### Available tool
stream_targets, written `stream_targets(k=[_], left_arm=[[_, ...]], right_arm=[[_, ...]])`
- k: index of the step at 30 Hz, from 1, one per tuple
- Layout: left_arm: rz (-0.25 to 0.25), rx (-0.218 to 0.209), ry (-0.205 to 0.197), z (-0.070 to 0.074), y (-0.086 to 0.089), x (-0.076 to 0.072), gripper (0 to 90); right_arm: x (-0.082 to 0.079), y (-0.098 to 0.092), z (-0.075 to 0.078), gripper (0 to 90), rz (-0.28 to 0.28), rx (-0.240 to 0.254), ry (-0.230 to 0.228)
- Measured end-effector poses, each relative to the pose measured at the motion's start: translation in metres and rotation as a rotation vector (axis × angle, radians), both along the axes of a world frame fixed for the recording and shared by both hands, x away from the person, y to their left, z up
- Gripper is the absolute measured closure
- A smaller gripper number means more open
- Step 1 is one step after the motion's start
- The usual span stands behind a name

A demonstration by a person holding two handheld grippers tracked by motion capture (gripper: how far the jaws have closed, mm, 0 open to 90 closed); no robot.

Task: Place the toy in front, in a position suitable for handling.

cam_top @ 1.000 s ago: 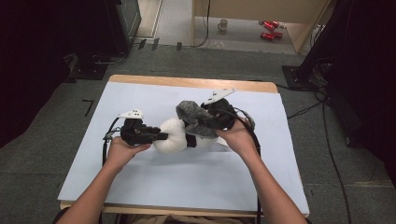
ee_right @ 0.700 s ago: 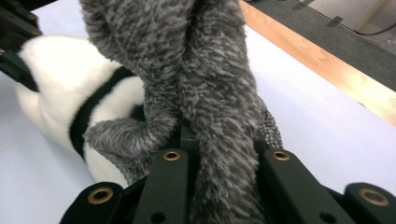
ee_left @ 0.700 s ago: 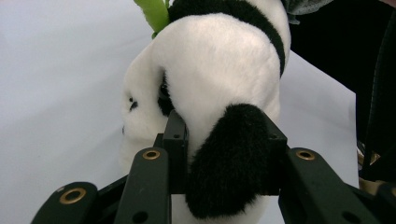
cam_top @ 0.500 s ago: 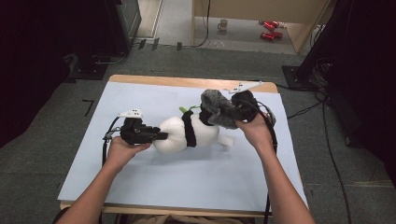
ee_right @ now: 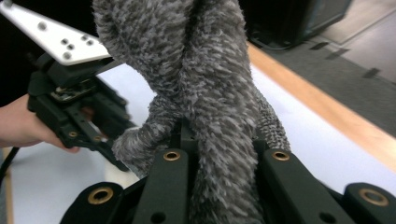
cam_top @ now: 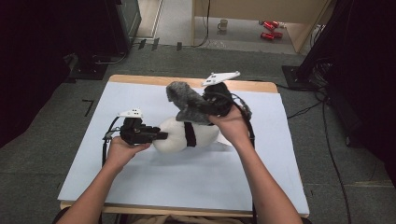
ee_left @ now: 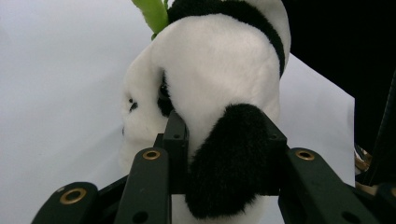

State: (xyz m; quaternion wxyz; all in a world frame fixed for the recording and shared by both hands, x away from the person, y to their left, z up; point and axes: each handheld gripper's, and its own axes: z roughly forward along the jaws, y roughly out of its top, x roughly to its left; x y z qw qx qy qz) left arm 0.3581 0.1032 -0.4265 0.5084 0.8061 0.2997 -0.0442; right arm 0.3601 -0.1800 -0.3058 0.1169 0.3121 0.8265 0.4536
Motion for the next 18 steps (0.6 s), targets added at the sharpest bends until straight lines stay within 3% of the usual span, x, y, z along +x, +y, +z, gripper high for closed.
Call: stream_targets(k=[3,8,12,15,18], left_arm=[[0.0,-0.001,0.001,0.0,0.0,0.0,65.5],[0.0,0.0,-0.002,0.0,0.0,-0.001,65.5],[0.0,0.006,-0.002,0.0,-0.001,-0.001,65.4],[-0.003,0.004,-0.004,0.0,-0.002,-0.002,65.4],[-0.008,0.004,-0.014,0.001,-0.004,-0.002,65.5]], right_arm=[[0.0,0.019,-0.013,78.8,0.033,-0.007,0.03],[0.003,0.034,-0.04,78.8,0.052,-0.049,0.088],[0.006,0.027,-0.053,78.8,0.033,-0.063,0.102],[0.006,0.018,-0.056,78.8,0.01,-0.125,0.075],[0.007,0.005,-0.054,78.7,-0.018,-0.126,0.074]])
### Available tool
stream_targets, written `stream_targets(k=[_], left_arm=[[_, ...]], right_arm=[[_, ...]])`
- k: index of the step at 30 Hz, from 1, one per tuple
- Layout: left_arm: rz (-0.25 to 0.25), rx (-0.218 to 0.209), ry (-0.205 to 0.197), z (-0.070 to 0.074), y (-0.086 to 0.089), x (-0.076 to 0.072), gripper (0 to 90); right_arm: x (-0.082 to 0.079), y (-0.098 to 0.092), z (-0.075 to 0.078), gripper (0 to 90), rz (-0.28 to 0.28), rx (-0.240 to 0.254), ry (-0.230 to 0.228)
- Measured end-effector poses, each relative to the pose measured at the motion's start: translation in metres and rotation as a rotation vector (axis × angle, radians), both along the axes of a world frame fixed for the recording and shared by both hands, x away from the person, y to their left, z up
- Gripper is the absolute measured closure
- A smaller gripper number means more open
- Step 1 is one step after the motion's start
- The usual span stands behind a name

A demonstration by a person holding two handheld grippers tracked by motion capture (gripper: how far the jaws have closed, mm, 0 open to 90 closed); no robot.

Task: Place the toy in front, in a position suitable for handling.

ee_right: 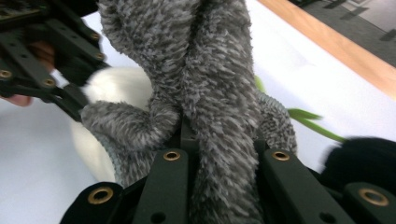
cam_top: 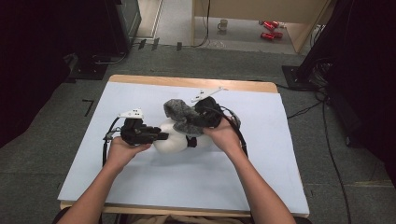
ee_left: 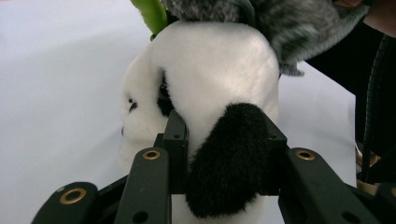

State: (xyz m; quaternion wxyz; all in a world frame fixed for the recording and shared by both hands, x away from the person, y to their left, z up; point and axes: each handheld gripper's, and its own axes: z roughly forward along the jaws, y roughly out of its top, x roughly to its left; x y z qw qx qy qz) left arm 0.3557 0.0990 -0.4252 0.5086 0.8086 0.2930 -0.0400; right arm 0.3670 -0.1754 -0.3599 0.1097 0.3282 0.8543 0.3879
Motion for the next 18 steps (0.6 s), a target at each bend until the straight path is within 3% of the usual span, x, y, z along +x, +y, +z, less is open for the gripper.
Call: stream_targets(k=[6,11,18], left_arm=[[-0.004,0.005,-0.005,0.0,0.0,0.0,65.5],[-0.002,-0.001,0.001,0.0,0.0,0.001,65.5],[-0.002,0.0,0.008,-0.001,0.002,0.001,65.5]], right_arm=[[0.003,-0.027,0.008,78.7,-0.079,-0.029,-0.042],[0.008,-0.053,0.011,78.7,-0.138,-0.002,-0.047],[0.008,-0.073,0.009,78.7,-0.186,0.015,-0.049]])
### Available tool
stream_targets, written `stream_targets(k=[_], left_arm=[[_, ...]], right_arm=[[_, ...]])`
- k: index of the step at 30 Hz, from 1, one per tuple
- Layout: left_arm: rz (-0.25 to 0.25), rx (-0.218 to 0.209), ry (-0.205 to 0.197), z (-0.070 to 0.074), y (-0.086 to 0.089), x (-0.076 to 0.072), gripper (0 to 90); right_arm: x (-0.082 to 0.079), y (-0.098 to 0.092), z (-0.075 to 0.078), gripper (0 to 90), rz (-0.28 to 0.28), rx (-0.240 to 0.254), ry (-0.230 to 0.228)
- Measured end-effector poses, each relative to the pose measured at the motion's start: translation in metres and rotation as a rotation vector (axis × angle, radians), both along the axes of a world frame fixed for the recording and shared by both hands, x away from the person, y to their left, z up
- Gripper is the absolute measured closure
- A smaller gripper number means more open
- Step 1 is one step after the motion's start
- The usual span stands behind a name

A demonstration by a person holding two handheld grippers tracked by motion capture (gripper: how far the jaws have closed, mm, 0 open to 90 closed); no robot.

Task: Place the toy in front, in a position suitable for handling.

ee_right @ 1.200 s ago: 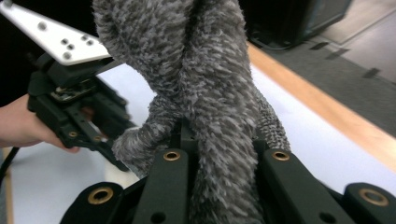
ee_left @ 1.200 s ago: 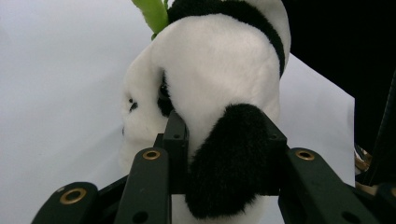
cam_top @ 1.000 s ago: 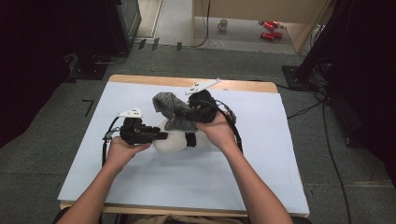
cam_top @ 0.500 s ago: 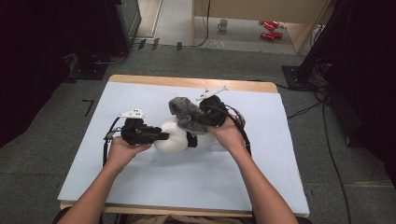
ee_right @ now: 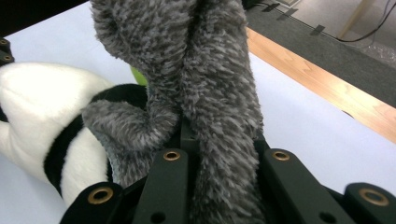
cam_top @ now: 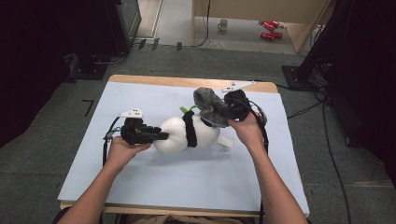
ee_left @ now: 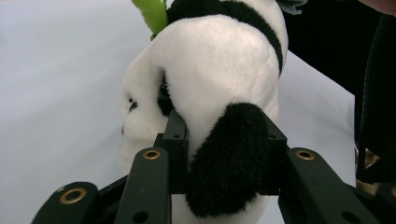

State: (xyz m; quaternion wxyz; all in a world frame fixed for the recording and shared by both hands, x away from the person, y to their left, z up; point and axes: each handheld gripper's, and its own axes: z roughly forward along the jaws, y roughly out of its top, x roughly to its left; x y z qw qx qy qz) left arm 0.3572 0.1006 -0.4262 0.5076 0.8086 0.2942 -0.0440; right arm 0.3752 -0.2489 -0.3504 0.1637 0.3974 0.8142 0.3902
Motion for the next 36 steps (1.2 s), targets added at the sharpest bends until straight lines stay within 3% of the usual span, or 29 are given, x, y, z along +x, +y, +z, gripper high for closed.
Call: stream_targets(k=[10,18,23,26,30,33,36], left_arm=[[0.002,-0.007,0.018,-0.002,0.003,0.003,65.8],[0.009,-0.013,0.03,-0.003,0.004,0.004,65.8],[0.013,-0.023,0.042,-0.004,0.006,0.005,65.8],[0.015,-0.034,0.051,-0.003,0.006,0.005,66.0],[0.022,-0.05,0.061,-0.003,0.006,0.006,66.5],[0.034,-0.061,0.061,0.0,0.005,0.005,66.8],[0.028,-0.055,0.041,0.002,0.004,0.003,67.0]], right_arm=[[0.0,-0.028,-0.015,78.7,-0.071,0.054,0.03],[-0.002,-0.039,-0.037,78.8,-0.101,0.097,0.099],[-0.002,-0.045,-0.042,78.8,-0.116,0.043,0.114],[-0.005,-0.047,-0.029,78.7,-0.125,0.082,0.072],[-0.013,-0.037,0.001,78.8,-0.093,0.123,-0.013],[-0.017,-0.015,0.02,78.8,-0.018,0.139,-0.047],[-0.02,0.01,0.028,78.7,0.049,0.141,-0.057]])
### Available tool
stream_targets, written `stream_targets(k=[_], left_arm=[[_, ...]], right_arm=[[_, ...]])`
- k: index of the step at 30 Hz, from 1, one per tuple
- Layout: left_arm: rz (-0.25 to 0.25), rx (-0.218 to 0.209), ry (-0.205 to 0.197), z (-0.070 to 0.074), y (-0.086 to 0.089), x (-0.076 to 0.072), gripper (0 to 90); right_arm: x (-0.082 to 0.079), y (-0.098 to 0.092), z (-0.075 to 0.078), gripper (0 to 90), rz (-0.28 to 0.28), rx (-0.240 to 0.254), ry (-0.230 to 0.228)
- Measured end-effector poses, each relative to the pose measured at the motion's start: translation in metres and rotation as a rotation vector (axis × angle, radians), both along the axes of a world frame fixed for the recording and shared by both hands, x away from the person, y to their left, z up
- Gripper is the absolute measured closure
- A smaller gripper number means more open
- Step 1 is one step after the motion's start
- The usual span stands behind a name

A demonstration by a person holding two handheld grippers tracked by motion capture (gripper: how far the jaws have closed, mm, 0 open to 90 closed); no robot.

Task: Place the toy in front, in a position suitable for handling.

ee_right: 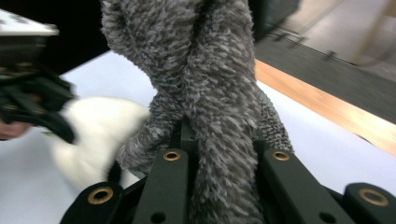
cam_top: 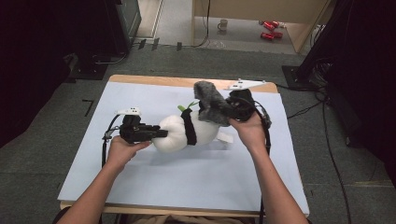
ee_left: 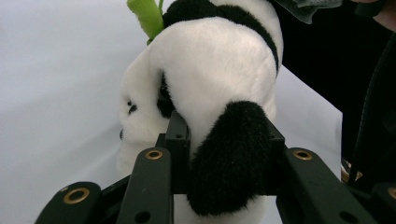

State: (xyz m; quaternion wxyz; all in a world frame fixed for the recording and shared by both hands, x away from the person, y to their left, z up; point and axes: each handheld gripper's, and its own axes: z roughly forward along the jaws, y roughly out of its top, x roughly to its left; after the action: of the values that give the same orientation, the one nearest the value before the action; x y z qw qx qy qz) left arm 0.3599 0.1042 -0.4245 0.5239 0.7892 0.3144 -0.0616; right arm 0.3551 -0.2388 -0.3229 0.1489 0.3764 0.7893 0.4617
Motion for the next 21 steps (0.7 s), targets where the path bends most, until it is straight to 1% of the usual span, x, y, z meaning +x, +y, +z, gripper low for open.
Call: stream_targets(k=[2,5,9,10,12,14,15,16,17,18,20,21], left_arm=[[-0.009,0.015,-0.015,0.002,-0.002,-0.001,67.0],[-0.015,0.023,-0.019,0.002,-0.005,-0.002,67.0],[-0.009,0.019,-0.016,0.001,-0.004,-0.002,66.9],[-0.008,0.019,-0.015,0.002,-0.003,-0.002,66.9],[-0.01,0.021,-0.013,0.001,-0.003,-0.002,66.9],[-0.011,0.017,-0.005,0.0,-0.002,-0.001,66.9],[-0.012,0.01,0.003,0.0,-0.001,-0.001,67.0],[-0.014,0.004,0.006,0.001,-0.001,-0.001,67.3],[-0.023,-0.007,0.01,0.002,0.0,-0.001,67.7],[-0.032,-0.017,0.015,0.003,0.0,-0.001,68.2],[-0.052,-0.046,0.032,0.004,0.0,-0.001,68.6],[-0.059,-0.051,0.03,0.005,-0.001,-0.002,68.7]], right_arm=[[0.0,0.016,0.001,78.8,0.039,0.009,0.003],[0.001,0.043,-0.002,78.7,0.101,0.013,0.03],[0.0,0.077,-0.013,78.7,0.173,-0.017,0.05],[0.0,0.084,-0.016,78.7,0.181,-0.027,0.058],[0.001,0.092,-0.023,78.7,0.187,-0.066,0.067],[0.002,0.092,-0.029,78.8,0.182,-0.089,0.065],[0.003,0.089,-0.03,78.7,0.175,-0.087,0.068],[0.003,0.084,-0.03,78.7,0.164,-0.087,0.07],[0.004,0.079,-0.029,78.7,0.153,-0.1,0.064],[0.005,0.073,-0.028,78.7,0.138,-0.102,0.066],[0.005,0.059,-0.023,78.7,0.112,-0.078,0.06],[0.005,0.053,-0.019,78.7,0.102,-0.073,0.05]])
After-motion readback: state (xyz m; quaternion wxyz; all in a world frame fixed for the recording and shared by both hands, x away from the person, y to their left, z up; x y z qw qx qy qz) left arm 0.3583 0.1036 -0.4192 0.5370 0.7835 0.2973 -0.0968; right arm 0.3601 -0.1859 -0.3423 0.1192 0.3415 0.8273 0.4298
